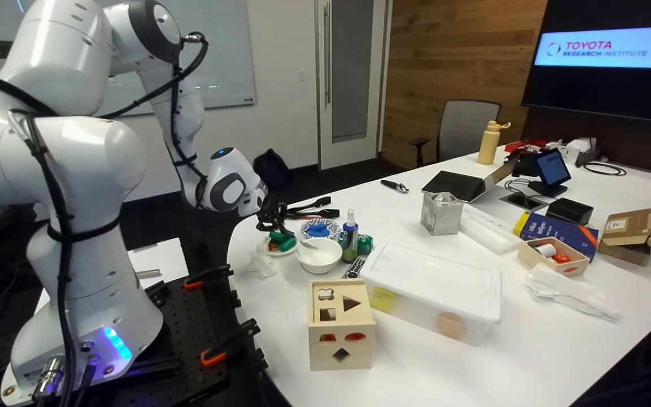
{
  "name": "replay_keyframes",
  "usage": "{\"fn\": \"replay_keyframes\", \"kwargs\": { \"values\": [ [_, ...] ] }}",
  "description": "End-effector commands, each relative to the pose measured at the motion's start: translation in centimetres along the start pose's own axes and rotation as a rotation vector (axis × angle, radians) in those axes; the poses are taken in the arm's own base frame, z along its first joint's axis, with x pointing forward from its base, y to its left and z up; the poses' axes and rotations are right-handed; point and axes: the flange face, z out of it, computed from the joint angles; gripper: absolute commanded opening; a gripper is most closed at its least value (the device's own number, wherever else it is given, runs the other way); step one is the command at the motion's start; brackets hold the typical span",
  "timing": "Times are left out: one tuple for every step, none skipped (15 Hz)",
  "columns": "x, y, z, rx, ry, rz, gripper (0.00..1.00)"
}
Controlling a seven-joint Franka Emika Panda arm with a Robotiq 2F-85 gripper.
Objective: Use the silver spoon to stir the contents in the white bowl.
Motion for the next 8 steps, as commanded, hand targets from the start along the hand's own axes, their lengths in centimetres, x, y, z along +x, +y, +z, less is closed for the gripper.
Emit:
{"fn": "replay_keyframes", "kwargs": {
  "values": [
    [0.7,2.0,-3.6,0.038,0.057,0.023,0.01],
    [0.8,2.5,-4.3,0.05,0.07,0.026,0.01],
    [1.3,3.0,-4.9,0.06,0.087,0.029,0.01],
    [1.5,3.4,-5.5,0.069,0.098,0.029,0.01],
    [1.6,3.7,-6.0,0.073,0.1,0.027,0.01],
    [1.5,3.8,-6.5,0.079,0.097,0.025,0.01],
    [1.1,3.5,-6.9,0.086,0.083,0.027,0.01],
    [0.4,3.1,-7.5,0.096,0.062,0.035,0.01]
  ]
}}
